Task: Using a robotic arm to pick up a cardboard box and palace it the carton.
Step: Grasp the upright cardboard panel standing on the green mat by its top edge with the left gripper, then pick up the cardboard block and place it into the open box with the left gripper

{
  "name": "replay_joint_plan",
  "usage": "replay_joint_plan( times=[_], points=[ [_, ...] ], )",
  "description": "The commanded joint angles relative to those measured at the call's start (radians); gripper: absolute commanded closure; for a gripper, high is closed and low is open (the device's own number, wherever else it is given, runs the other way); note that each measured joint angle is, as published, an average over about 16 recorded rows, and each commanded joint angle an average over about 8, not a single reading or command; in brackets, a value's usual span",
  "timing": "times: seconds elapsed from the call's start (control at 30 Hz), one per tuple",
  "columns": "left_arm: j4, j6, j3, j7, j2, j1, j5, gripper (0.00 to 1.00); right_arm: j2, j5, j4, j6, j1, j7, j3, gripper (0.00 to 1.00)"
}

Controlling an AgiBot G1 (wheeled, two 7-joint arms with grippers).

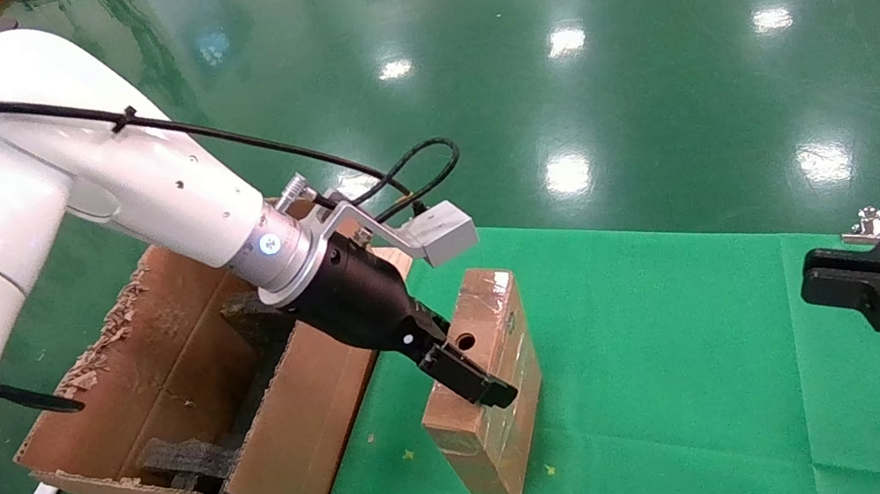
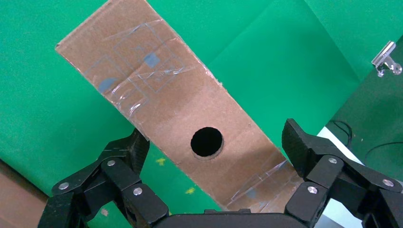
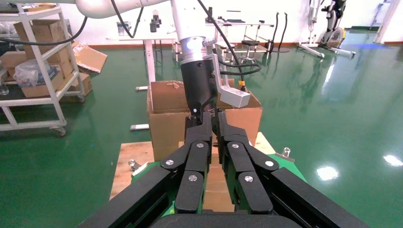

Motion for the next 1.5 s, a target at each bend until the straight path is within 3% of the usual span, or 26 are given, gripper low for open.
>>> replay_joint_plan(
  times=[0.03, 0.93, 1.23, 1.5],
  points=[
    [0.004, 0.000, 0.004, 0.003, 0.004, -0.001, 0.002, 1.00, 0.000, 0.000, 0.000, 0.000, 0.000, 0.000, 0.000, 0.00],
    [-0.005, -0.002, -0.005, 0.000, -0.007, 0.001, -0.005, 1.00, 0.000, 0.000, 0.000, 0.000, 0.000, 0.000, 0.000, 0.00],
    [-0.013, -0.010, -0.042, 0.016, -0.081, -0.038, -0.059, 1.00, 0.000, 0.000, 0.000, 0.000, 0.000, 0.000, 0.000, 0.00],
    [0.067, -0.032, -0.100, 0.071, -0.151, -0.159, -0.091, 1.00, 0.000, 0.000, 0.000, 0.000, 0.000, 0.000, 0.000, 0.00]
  ],
)
